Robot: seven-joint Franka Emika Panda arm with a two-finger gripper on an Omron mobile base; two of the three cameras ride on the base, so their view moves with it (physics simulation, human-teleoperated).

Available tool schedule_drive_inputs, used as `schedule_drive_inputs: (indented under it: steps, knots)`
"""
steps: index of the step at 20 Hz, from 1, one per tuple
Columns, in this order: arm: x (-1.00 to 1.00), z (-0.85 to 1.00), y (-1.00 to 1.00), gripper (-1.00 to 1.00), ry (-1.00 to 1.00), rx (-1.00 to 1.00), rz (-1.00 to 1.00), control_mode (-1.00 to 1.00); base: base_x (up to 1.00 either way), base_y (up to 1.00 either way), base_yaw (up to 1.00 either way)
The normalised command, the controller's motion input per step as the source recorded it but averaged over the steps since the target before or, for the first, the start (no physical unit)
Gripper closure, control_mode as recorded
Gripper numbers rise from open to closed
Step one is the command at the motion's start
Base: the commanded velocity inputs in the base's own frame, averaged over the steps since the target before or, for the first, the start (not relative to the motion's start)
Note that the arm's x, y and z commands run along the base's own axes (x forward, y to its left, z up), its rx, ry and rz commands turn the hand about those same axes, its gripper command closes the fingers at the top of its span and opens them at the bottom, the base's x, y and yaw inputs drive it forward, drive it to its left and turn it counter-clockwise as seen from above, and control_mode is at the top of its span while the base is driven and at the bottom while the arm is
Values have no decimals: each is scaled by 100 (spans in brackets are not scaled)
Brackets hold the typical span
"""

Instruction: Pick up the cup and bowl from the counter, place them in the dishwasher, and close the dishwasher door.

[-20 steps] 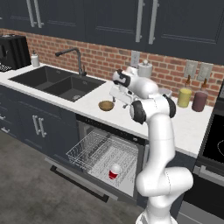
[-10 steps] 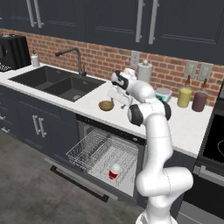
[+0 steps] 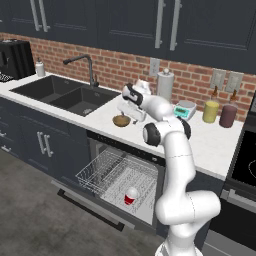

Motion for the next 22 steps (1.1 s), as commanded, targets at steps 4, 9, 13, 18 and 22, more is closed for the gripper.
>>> schedule_drive_inputs:
  steps: [4, 9, 13, 18, 22]
  knots:
    - [15, -19, 7, -100, -15, 0, 0, -100, 0, 0, 0]
    - [1, -34, -21, -100, -14, 0, -2, -100, 0, 0, 0]
    - [0, -44, -37, -100, -12, 0, -4, -100, 0, 0, 0]
    - [19, -11, -3, -100, -11, 0, 0, -100, 0, 0, 0]
    - [27, 0, 8, -100, -2, 0, 0, -100, 0, 0, 0]
